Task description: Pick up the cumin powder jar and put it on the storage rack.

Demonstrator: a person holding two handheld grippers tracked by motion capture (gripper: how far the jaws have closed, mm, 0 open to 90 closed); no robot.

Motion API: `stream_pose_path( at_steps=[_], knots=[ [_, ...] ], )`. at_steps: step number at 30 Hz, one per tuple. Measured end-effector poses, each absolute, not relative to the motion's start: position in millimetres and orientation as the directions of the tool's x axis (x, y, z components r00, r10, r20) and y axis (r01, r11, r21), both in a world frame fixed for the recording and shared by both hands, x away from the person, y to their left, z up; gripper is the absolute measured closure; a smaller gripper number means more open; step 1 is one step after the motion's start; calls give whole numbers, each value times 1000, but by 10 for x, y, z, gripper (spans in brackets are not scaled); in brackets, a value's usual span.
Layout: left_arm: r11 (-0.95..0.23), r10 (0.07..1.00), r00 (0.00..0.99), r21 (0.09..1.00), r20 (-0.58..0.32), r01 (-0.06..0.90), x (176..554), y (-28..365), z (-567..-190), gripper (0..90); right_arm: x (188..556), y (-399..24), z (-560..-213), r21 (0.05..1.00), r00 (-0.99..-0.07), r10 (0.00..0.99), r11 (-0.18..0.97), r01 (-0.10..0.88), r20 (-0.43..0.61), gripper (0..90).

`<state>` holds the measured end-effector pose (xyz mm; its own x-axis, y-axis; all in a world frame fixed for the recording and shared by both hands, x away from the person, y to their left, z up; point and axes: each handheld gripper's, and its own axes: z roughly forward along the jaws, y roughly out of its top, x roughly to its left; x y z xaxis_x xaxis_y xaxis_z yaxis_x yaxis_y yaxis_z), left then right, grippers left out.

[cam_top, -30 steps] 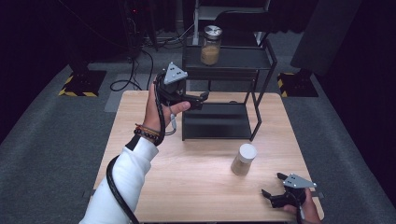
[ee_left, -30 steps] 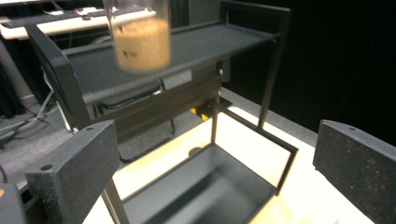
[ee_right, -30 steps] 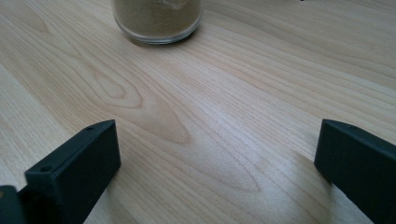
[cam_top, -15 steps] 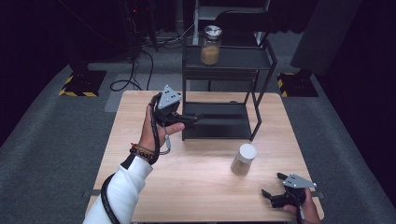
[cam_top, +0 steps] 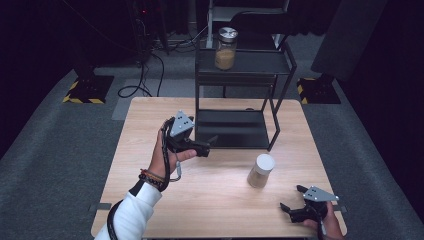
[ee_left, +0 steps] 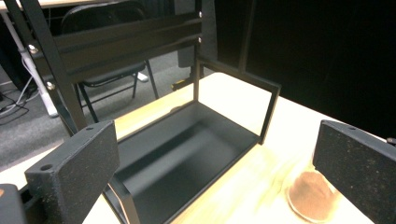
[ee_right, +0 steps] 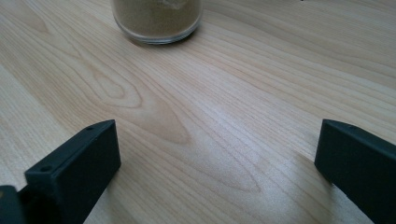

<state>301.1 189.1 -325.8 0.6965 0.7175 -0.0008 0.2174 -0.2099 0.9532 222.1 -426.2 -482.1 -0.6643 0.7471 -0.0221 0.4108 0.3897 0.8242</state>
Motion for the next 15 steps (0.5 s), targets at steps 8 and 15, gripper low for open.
stream_pose_path(
  at_steps=[8, 15],
  knots=[
    [-230, 715, 699, 948, 11, 221, 2937, 1917, -3450, 5, 2221, -4263, -4821, 824, -664, 747, 390, 411, -22, 0],
    [-228, 715, 699, 946, 3, 229, 2856, 1967, -3636, 4, 2216, -4258, -4823, 825, -662, 749, 388, 412, -22, 0]
  ],
)
